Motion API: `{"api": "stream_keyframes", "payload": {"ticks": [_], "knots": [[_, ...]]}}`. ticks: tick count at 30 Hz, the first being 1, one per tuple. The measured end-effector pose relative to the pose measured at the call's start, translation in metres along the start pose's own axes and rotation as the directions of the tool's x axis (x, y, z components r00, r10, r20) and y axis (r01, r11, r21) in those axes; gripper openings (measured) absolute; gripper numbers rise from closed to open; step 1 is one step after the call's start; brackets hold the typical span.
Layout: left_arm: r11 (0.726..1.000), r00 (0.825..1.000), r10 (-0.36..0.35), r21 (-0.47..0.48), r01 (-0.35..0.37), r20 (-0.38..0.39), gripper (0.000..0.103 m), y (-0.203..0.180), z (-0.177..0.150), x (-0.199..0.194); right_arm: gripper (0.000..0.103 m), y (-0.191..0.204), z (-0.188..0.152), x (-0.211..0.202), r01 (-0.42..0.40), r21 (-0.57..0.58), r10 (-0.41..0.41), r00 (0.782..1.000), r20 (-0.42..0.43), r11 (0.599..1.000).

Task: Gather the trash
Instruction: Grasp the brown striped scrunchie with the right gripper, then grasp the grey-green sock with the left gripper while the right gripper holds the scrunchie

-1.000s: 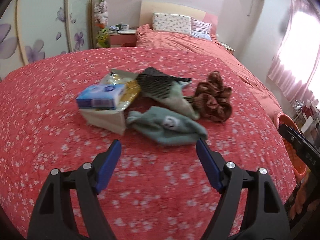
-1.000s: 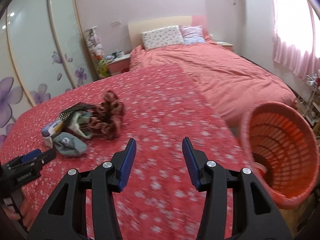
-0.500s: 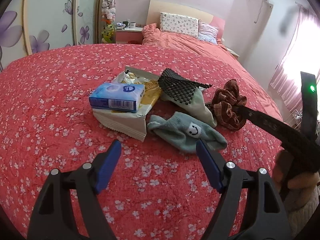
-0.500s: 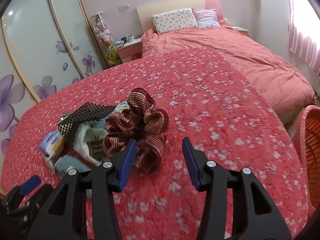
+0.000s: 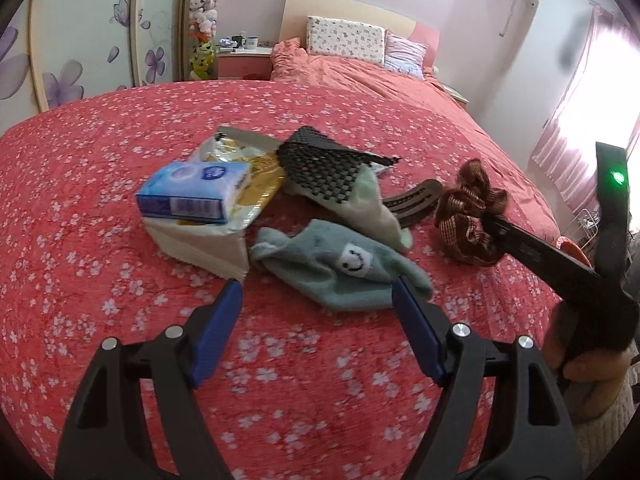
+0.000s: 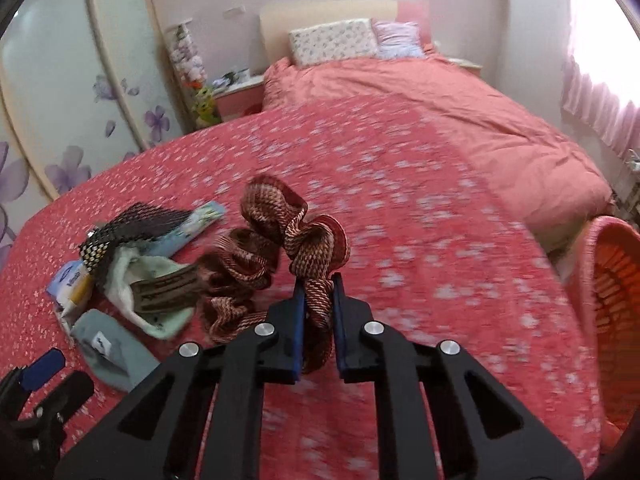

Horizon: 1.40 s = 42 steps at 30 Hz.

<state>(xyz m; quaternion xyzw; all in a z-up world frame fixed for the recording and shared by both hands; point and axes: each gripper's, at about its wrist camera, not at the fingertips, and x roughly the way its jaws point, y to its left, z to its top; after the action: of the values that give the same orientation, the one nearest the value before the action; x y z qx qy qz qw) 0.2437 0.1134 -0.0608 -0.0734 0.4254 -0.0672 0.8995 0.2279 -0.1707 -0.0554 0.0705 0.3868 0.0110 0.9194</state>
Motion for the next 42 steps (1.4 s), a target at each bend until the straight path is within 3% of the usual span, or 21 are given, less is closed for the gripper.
{"api": "stream_keyframes", "payload": {"ticks": [9,15,17,19,22,33,42], "knots": [[1.0,0.998,0.022,-0.013,-0.023,-0.056,0.074,-0.022,0.007,0.031,0.012,-0.042,-0.009,-0.021,0.055,0.033,-0.056,0.998,0.03,0.998],[0.999,0.998,0.035,-0.033,-0.037,-0.054,0.064,-0.029,0.016,0.042,0.012,-0.046,-0.011,-0.02,0.042,0.033,-0.042,0.999,0.021,0.999],[0.998,0.998,0.047,-0.032,-0.048,-0.046,0.055,-0.031,0.019,0.046,0.012,-0.049,-0.013,-0.02,0.039,0.035,-0.04,0.999,0.017,0.999],[0.999,0.998,0.047,-0.016,-0.047,-0.039,0.035,-0.033,0.019,0.048,0.012,-0.05,-0.015,-0.021,0.035,0.037,-0.036,0.999,0.013,0.999],[1.0,0.999,0.01,-0.005,-0.01,-0.04,0.015,-0.032,0.017,0.046,0.012,-0.05,-0.015,-0.025,0.034,0.029,-0.035,0.999,0.018,0.999],[0.998,1.0,-0.021,0.062,0.02,0.007,0.013,-0.028,0.001,0.009,0.012,-0.059,-0.02,-0.051,0.037,0.018,-0.038,0.997,0.065,0.999],[0.988,0.998,-0.003,0.155,-0.008,0.069,0.013,-0.06,0.0,-0.024,0.012,-0.069,-0.026,-0.083,0.039,0.033,-0.043,0.991,0.126,0.999]]}}
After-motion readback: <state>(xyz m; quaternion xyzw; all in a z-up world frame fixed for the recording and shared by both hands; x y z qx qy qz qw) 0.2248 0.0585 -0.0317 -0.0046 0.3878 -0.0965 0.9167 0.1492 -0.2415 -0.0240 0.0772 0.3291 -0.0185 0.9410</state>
